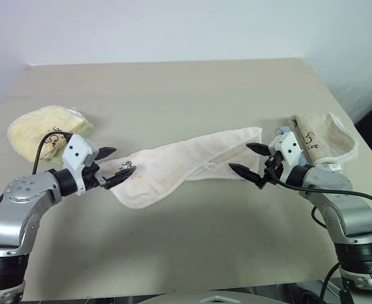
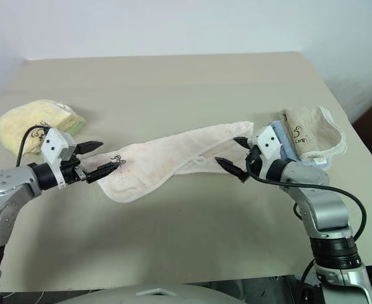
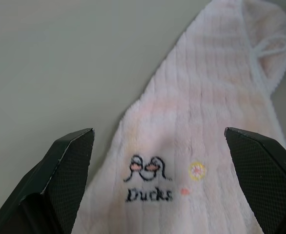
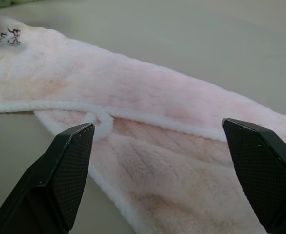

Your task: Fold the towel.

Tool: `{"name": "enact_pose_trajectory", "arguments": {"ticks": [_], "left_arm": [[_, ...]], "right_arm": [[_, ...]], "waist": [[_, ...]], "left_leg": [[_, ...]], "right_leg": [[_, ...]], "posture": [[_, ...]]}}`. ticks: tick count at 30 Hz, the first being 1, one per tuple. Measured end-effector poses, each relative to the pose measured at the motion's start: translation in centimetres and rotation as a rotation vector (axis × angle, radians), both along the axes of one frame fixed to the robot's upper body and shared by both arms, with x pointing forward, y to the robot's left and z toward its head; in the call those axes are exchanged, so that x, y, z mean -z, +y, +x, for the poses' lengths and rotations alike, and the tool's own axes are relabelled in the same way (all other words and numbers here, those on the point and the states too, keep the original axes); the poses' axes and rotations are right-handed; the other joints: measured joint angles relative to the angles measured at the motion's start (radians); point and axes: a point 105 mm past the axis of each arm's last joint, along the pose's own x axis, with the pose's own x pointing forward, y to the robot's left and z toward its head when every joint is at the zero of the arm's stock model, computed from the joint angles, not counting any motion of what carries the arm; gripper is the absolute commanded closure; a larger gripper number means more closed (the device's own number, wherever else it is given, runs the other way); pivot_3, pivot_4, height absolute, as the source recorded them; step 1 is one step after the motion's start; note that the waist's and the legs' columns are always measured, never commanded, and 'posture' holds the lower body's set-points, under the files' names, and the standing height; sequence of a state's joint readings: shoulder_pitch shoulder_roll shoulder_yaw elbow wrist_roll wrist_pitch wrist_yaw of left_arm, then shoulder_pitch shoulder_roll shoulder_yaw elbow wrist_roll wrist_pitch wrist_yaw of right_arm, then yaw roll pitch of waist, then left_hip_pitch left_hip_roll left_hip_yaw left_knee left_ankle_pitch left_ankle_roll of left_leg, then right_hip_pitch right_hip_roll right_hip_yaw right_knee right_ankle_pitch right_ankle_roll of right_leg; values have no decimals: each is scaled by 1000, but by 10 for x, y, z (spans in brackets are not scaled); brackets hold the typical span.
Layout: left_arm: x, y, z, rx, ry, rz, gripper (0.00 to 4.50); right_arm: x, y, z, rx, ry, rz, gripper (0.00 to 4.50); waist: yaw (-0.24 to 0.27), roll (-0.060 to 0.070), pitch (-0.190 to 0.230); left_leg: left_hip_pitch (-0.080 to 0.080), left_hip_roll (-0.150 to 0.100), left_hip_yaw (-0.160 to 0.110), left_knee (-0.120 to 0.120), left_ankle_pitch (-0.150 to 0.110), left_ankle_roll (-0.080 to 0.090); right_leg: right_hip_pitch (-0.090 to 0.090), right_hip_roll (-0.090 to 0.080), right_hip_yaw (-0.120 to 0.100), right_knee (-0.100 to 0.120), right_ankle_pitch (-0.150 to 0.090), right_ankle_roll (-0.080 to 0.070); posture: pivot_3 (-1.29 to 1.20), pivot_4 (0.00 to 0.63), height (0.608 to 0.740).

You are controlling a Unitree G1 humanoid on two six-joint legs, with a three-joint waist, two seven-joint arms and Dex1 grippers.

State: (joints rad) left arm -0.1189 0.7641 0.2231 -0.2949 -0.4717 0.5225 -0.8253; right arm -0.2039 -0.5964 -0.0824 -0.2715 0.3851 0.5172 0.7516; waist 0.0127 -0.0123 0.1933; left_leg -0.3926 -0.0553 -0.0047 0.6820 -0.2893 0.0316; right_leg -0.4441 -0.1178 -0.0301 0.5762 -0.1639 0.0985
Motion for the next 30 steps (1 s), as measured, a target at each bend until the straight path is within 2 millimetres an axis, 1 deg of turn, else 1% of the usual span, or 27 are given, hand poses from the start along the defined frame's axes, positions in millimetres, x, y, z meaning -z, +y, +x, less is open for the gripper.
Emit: {"name": "enact_pose_trajectory", "arguments": {"ticks": [6,15,19,21,24,26,30], "left_arm": [[1,-3,4,19,11,-2,0],[-9,-10,12,54,-23,2,0],[-8,-15,10,68,-24,0,0],[-5,-27,7,100,-20,-14,0],[-3,-39,4,146,-12,-10,0],[-4,-40,3,151,-16,-7,0],[-5,-35,2,155,-8,26,0]], "right_arm": [[10,-2,-7,15,27,0,64],[5,-3,-7,26,6,-1,64],[4,-4,-7,25,-3,-1,64],[3,-5,-5,29,-9,2,64],[-1,-2,1,23,-21,13,64],[-5,2,4,13,-35,20,64],[-2,2,5,16,-27,29,64]], "waist": [[0,0,0],[0,0,0],[0,0,0],[1,0,0],[0,0,0],[-2,0,0],[-1,0,0]], "left_leg": [[0,0,0,-1,1,2],[0,0,0,-1,1,2],[0,0,0,-1,1,2],[0,0,0,-1,1,2],[0,0,0,-1,1,2],[0,0,0,-1,1,2],[-1,0,0,-1,1,2]], "right_leg": [[0,0,0,0,0,0],[0,0,0,0,-1,1],[0,0,0,0,-1,1],[0,0,0,0,-1,1],[0,0,0,0,-1,1],[-1,0,0,0,-1,1],[-1,0,0,0,-1,1]], "posture": [[0,150,728],[0,150,728],[0,150,728],[0,150,728],[0,150,728],[0,150,728],[0,150,728]]}}
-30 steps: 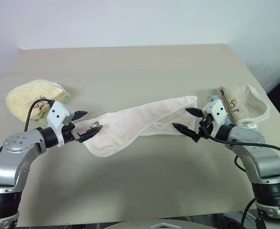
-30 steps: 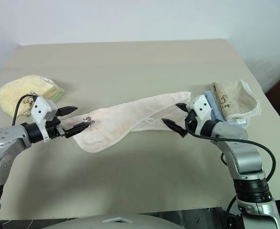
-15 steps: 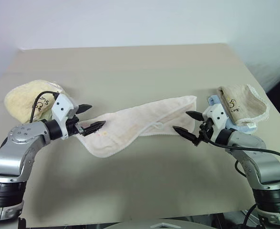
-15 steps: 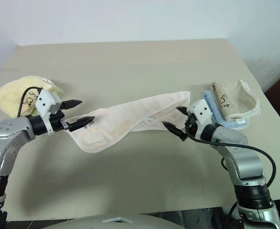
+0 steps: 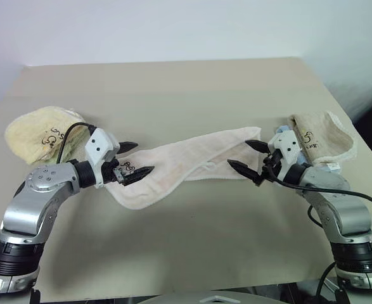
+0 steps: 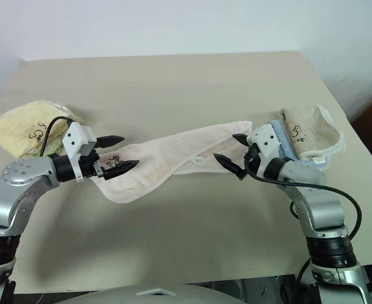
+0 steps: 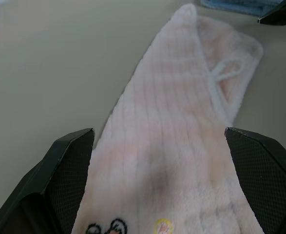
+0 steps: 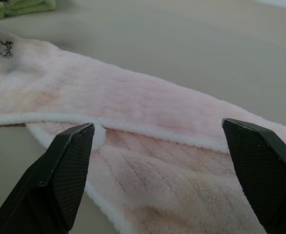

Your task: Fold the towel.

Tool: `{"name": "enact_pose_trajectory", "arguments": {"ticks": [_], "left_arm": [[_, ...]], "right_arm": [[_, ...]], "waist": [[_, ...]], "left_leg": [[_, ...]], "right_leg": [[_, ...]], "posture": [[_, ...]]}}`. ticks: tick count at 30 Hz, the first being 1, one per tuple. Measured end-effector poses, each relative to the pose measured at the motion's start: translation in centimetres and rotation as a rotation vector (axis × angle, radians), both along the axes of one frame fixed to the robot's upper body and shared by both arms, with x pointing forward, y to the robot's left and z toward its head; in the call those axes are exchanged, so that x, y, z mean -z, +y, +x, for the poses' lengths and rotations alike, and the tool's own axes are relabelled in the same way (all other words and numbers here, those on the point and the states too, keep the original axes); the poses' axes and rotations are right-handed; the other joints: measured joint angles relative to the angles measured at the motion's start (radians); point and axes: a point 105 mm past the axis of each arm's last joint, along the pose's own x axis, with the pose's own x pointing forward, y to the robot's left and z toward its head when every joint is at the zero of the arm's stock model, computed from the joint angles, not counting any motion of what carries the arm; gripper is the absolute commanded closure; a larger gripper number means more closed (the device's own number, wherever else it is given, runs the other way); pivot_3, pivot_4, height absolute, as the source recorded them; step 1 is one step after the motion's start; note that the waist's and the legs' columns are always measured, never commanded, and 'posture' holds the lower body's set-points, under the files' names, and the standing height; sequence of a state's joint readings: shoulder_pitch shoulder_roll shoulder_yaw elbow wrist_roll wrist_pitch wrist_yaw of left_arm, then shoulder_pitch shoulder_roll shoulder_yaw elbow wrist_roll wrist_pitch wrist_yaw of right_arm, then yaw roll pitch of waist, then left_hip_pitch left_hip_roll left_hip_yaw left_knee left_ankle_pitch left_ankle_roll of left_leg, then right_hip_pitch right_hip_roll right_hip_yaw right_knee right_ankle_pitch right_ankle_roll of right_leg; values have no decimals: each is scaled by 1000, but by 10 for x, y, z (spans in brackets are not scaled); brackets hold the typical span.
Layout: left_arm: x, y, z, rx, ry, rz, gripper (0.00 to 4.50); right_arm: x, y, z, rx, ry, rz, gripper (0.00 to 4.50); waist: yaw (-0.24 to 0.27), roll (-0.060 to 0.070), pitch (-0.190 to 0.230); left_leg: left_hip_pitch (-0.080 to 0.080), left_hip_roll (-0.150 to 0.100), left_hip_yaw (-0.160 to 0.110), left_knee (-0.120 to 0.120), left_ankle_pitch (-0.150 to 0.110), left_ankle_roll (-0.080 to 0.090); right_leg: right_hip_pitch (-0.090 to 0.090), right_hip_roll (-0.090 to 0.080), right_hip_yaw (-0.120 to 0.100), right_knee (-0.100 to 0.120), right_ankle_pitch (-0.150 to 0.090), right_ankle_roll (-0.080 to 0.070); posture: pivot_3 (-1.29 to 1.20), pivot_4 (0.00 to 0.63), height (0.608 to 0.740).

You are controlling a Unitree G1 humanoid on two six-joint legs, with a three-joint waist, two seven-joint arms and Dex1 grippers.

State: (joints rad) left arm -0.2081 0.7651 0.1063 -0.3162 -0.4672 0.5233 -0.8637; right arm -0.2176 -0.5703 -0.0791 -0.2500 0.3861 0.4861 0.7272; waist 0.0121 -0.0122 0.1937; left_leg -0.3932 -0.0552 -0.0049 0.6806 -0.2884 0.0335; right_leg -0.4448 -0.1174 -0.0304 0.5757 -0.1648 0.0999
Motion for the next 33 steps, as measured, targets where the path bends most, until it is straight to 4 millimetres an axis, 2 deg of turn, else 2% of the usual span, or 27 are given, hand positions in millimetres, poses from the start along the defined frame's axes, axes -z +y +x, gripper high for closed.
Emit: {"name": "enact_pose_trajectory", "arguments": {"ticks": [6,12,18,23,29,33], "left_arm": [[0,10,-14,106,38,109,0],[3,32,-40,315,182,287,0],[28,43,-53,492,267,473,0],[38,39,-47,576,242,577,0],[54,20,-38,619,224,568,0],[54,16,-36,640,209,591,0]], "right_arm": [[4,6,-1,-16,13,1,64],[7,5,1,-9,24,2,64],[7,11,2,-25,22,3,64],[9,13,-2,-30,34,6,64],[15,13,-12,-24,67,4,64],[14,10,-17,-10,73,3,64]], "waist": [[0,1,0],[-2,2,1],[0,2,2],[2,2,1],[1,2,1],[0,2,1]], "left_leg": [[0,0,0,0,0,0],[-2,0,0,-1,-1,-1],[-14,0,1,1,0,0],[-15,-1,1,1,0,0],[-15,-1,0,2,0,1],[-14,-1,1,3,0,1]], "right_leg": [[-1,0,0,0,0,0],[-3,-1,0,-1,-2,-3],[-17,0,0,3,-1,-3],[-16,-1,-1,2,-1,-3],[-16,0,-1,3,1,0],[-15,0,-1,4,0,0]], "posture": [[0,150,728],[0,150,728],[0,150,728],[0,150,728],[0,150,728],[0,150,728]]}}
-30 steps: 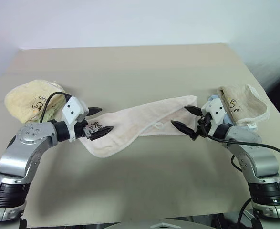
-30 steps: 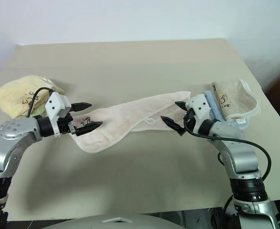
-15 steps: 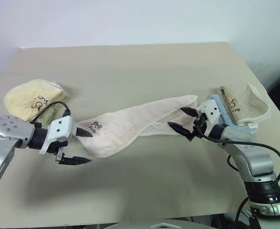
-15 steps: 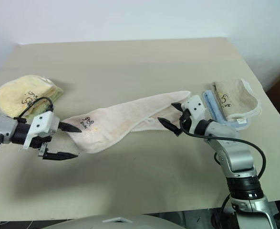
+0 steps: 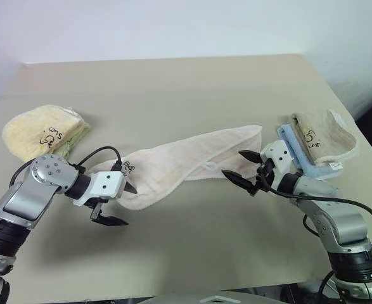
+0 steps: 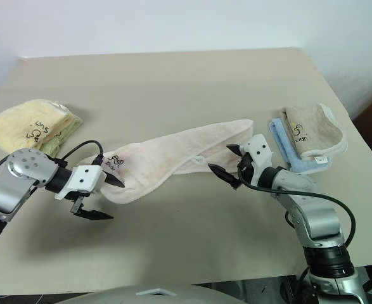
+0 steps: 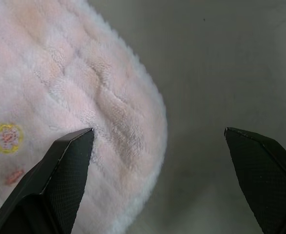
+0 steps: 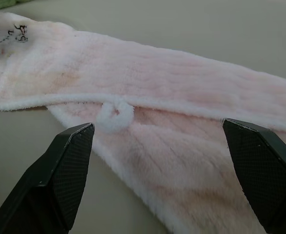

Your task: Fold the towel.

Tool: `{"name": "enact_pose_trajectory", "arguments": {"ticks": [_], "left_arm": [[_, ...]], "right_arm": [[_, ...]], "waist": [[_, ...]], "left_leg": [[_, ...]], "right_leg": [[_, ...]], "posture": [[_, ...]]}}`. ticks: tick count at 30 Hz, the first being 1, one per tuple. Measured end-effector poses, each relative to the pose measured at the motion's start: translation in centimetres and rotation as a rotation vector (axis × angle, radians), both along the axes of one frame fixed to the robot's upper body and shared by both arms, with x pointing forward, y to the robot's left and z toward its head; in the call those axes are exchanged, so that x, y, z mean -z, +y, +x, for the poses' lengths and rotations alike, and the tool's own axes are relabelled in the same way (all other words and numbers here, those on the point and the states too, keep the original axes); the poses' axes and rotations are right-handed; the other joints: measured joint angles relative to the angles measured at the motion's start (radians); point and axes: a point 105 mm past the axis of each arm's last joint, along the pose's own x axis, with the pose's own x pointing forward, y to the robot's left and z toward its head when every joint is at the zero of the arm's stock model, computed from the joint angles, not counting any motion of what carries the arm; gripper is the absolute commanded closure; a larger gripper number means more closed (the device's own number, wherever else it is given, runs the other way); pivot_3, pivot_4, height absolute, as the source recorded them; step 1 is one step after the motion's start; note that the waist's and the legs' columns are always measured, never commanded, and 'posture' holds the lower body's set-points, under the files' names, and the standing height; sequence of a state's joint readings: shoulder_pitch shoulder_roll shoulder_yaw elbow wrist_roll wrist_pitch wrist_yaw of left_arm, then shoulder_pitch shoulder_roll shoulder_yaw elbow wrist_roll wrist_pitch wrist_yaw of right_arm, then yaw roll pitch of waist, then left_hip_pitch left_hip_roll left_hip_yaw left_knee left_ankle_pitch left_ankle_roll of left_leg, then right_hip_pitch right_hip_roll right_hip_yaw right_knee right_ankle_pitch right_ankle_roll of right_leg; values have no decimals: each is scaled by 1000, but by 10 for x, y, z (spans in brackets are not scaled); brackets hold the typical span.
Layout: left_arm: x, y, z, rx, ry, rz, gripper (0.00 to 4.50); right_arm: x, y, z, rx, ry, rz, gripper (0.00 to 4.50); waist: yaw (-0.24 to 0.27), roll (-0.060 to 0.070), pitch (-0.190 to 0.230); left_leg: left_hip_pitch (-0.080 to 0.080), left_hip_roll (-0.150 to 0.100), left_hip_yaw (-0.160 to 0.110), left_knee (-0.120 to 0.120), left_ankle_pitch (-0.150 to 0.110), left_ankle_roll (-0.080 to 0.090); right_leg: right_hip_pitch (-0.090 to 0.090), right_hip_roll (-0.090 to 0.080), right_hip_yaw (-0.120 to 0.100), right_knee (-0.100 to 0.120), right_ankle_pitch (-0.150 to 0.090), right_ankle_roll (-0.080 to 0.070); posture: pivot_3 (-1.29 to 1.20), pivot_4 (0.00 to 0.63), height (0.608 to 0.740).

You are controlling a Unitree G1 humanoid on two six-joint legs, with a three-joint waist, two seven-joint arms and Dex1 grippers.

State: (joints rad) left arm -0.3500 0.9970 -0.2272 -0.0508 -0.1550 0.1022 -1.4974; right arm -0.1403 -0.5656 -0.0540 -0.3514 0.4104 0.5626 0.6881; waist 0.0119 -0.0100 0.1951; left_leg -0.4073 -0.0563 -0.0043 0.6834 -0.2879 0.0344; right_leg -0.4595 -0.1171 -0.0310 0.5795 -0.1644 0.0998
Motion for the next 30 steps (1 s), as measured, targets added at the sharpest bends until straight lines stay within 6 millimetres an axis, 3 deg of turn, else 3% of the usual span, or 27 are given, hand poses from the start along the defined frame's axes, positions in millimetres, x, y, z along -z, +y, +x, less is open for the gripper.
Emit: {"name": "enact_pose_trajectory", "arguments": {"ticks": [1,4,16,23,30], "left_arm": [[0,-1,1,10,-6,7,0],[1,-2,3,34,-28,24,544],[1,-6,15,24,-79,-5,4478],[3,4,1,-64,-15,-65,4478],[-13,17,-18,-134,26,-102,4478]], "right_arm": [[-1,0,-1,0,-1,1,64],[-2,0,-3,1,1,0,0],[-9,-6,-2,17,-9,-6,0],[-19,-14,14,50,-73,-71,0],[-25,-55,61,138,-271,-475,0]], "waist": [[1,0,0],[2,0,0],[0,0,-1],[-7,0,-1],[-11,0,0]], "left_leg": [[0,0,0,0,0,0],[1,0,0,1,0,0],[2,0,0,1,0,0],[2,0,0,1,0,0],[2,0,1,1,0,0]], "right_leg": [[0,0,0,0,0,0],[2,0,0,0,0,0],[3,0,0,1,0,0],[2,1,0,1,0,1],[1,1,0,1,0,0]], "posture": [[0,150,728],[0,150,728],[0,150,728],[0,150,728],[0,150,728]]}}
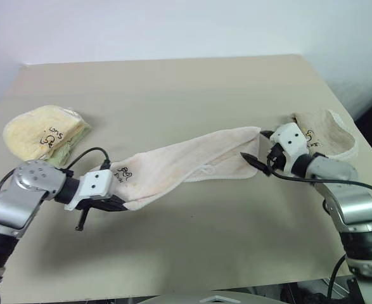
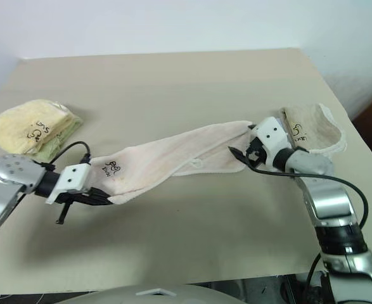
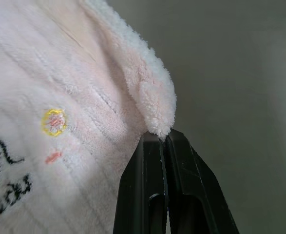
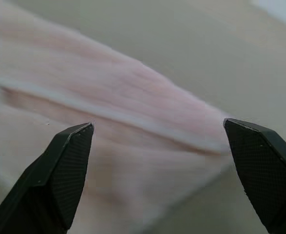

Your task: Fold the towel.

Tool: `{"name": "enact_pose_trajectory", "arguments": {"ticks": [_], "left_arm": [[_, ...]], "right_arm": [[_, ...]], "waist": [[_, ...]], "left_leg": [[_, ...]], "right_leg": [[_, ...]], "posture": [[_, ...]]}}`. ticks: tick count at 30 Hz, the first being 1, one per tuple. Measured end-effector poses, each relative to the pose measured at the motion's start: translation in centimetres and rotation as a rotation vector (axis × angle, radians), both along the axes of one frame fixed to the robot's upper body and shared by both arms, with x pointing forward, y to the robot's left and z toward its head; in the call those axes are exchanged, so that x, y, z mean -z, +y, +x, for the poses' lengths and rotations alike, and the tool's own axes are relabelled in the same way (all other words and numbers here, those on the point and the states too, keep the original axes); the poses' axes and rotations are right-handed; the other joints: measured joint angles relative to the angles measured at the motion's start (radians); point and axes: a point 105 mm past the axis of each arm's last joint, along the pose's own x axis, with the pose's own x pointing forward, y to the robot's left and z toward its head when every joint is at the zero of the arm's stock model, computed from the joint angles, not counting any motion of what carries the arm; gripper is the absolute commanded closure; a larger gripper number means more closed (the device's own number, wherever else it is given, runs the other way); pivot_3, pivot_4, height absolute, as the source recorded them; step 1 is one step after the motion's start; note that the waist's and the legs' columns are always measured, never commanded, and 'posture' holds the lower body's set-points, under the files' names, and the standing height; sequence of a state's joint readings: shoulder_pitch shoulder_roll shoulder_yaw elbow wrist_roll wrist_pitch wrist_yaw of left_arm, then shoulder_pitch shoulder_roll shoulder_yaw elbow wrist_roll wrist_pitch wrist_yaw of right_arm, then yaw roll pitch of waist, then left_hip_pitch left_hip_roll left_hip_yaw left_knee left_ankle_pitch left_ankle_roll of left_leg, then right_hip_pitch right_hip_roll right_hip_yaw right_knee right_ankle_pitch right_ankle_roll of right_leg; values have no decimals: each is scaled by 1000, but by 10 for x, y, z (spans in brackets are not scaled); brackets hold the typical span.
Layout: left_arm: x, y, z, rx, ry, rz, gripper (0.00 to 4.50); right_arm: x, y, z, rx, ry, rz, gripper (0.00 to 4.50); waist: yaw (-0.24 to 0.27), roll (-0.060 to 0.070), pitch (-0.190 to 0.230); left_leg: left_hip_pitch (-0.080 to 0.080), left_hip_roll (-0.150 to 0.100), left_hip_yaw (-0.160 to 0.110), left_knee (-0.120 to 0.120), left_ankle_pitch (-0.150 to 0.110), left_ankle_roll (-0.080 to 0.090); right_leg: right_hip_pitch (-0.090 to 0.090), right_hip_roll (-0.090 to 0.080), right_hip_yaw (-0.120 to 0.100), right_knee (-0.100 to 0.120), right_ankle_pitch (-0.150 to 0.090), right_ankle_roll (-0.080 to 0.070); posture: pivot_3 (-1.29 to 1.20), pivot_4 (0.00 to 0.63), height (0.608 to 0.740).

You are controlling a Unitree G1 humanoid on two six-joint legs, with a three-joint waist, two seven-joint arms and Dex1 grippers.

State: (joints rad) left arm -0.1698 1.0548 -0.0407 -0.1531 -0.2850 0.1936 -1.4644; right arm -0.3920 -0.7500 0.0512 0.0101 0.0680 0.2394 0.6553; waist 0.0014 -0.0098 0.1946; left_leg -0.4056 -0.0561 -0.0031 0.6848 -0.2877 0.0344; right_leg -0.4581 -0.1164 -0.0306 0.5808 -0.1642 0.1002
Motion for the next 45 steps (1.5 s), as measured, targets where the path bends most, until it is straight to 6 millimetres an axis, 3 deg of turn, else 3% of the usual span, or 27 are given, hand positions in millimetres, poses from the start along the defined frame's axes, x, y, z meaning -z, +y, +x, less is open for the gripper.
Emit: {"name": "enact_pose_trajectory", "arguments": {"ticks": [2,10,14,23,26,38,45], "left_arm": [[1,2,-1,-19,-7,-1,4478],[4,-1,-3,-43,-21,-2,4478],[3,-1,-2,-48,-29,-2,4478],[3,-1,-2,-48,-30,-1,4478],[4,-1,-2,-50,-31,-2,4500],[7,0,-4,-62,-27,-2,4500],[6,-3,1,-85,-51,-24,4500]], "right_arm": [[1,-9,14,-11,-51,-145,0],[13,-19,39,-92,-140,-414,0],[8,-23,50,-91,-198,-476,0],[10,-9,62,-138,-278,-554,0],[8,-2,66,-159,-322,-595,557],[17,3,62,-212,-325,-615,4484],[16,-7,60,-200,-322,-639,4484]], "waist": [[-3,0,0],[-20,0,0],[-21,0,0],[-21,0,0],[-22,0,0],[-22,0,0],[-20,0,0]], "left_leg": [[0,0,0,0,0,0],[0,0,1,0,0,0],[1,0,1,0,0,-1],[1,0,1,0,0,-1],[1,0,1,0,0,-1],[1,0,1,0,1,-1],[1,-1,1,0,1,-1]], "right_leg": [[0,0,0,0,0,0],[0,0,1,0,0,0],[0,0,1,0,0,0],[0,1,1,1,0,0],[0,1,1,1,0,0],[0,1,2,2,0,-1],[1,1,2,2,0,-1]], "posture": [[0,150,728],[0,150,728],[0,150,728],[0,150,728],[0,150,728],[0,150,728],[0,150,728]]}}
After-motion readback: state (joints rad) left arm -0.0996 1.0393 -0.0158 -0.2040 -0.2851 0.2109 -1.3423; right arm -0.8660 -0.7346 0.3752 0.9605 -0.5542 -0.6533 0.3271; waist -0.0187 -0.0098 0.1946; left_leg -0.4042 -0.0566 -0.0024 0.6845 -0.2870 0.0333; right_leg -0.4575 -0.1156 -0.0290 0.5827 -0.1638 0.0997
